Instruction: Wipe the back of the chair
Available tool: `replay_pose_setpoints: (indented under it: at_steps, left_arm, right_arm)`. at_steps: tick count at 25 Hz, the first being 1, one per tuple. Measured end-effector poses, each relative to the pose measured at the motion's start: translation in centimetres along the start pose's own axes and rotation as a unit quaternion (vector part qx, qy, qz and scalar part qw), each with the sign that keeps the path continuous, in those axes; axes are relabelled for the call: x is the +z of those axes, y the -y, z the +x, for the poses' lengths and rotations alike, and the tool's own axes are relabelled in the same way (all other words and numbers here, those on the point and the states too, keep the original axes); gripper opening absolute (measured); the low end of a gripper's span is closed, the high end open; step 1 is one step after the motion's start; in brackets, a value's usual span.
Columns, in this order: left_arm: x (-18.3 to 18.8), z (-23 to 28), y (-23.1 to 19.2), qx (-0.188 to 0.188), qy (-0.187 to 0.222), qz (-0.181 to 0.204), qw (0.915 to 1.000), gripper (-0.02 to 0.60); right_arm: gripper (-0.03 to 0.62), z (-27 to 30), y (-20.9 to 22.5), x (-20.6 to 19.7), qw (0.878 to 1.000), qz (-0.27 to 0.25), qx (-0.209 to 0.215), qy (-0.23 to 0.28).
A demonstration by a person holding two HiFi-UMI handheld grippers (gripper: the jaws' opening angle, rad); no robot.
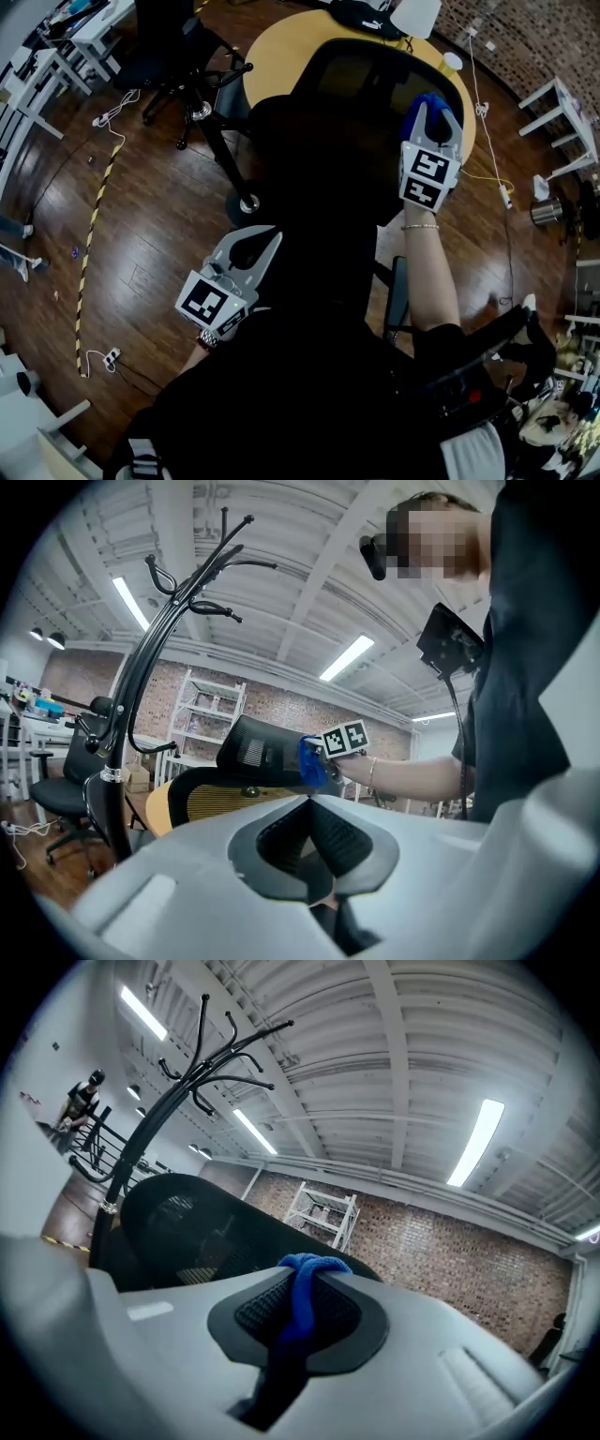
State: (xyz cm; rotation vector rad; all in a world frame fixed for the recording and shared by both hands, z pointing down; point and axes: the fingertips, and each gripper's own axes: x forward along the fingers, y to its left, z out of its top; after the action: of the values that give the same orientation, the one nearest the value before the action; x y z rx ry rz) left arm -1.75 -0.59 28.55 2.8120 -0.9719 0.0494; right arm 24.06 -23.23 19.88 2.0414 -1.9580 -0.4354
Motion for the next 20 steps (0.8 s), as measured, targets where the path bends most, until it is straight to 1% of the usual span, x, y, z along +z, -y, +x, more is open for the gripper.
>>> replay_pose_setpoints:
  at_steps: [4,6,9,12,15,18,20]
  left_arm:
    - [0.3,-0.8,-1.3,0.001,-0.003,0.001,1.0,0.005]
    - [0.4,-1.4,-2.1,0.008,-0.004,0.001,1.0,0.005]
    - [0.7,-2.5,-3.3,0.023,0.006,-0.005,0.9997,0.005]
    - [-0.5,-4.0,-4.9,0.032,-0.009,-0.008,0.9994,0.005]
    - [-1.3,-5.5,-6.3,0.043,-0.012,-0.017,0.9988,0.005]
    - [-1.2,-6.0,-6.8,0.04,-0.009,-0.018,0.999,0.005]
    - [-1.1,-6.0,-6.7,0.033,-0.006,-0.015,0.9993,0.005]
  right_arm:
    - [0.034,1.8,-3.8,1.4,0.999,0.021,0.032,0.004]
    - [0.033,2.6,-5.5,2.2,0.998,0.037,0.044,0.011]
    - [0.032,3.3,-7.5,3.3,0.997,0.047,0.057,0.019]
    - [0.032,3.7,-9.1,3.9,0.996,0.054,0.063,0.021]
    - [0.031,3.8,-11.4,5.0,0.995,0.059,0.079,0.029]
    - [0.031,3.7,-13.3,6.3,0.992,0.063,0.102,0.038]
    - [0.031,3.5,-14.3,7.0,0.989,0.064,0.124,0.043]
